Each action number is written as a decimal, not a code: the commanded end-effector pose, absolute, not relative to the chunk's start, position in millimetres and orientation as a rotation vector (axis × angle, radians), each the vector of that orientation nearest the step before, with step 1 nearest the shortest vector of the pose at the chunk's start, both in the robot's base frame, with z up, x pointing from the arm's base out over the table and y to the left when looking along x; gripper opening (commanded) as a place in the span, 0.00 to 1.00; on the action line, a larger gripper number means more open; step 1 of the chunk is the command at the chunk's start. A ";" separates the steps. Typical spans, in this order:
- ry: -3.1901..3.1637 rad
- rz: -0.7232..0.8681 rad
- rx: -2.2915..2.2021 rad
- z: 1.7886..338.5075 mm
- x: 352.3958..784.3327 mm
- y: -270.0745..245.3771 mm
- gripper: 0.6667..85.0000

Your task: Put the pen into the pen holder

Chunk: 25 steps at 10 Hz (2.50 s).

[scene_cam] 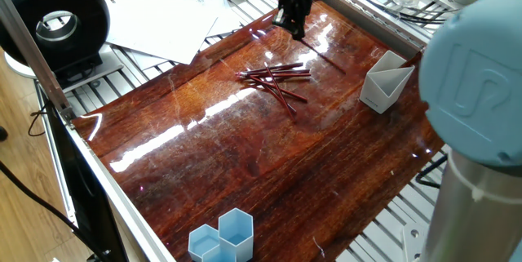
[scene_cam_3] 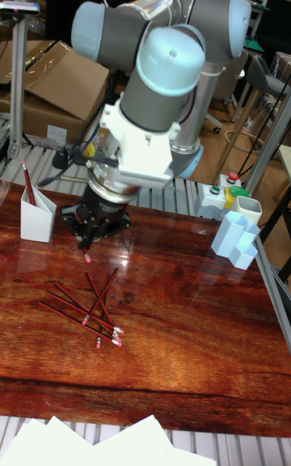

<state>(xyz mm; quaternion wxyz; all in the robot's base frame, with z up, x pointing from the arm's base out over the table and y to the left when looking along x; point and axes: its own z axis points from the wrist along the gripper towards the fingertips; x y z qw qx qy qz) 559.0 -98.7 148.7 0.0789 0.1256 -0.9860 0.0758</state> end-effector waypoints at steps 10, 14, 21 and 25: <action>-3.085 0.224 0.509 187.4 562.8 -146.0 0.00; -3.134 0.162 0.480 186.3 570.8 -134.1 0.00; -3.228 0.093 0.693 234.3 534.1 -138.0 0.00; -3.301 0.050 0.798 243.3 527.4 -155.3 0.00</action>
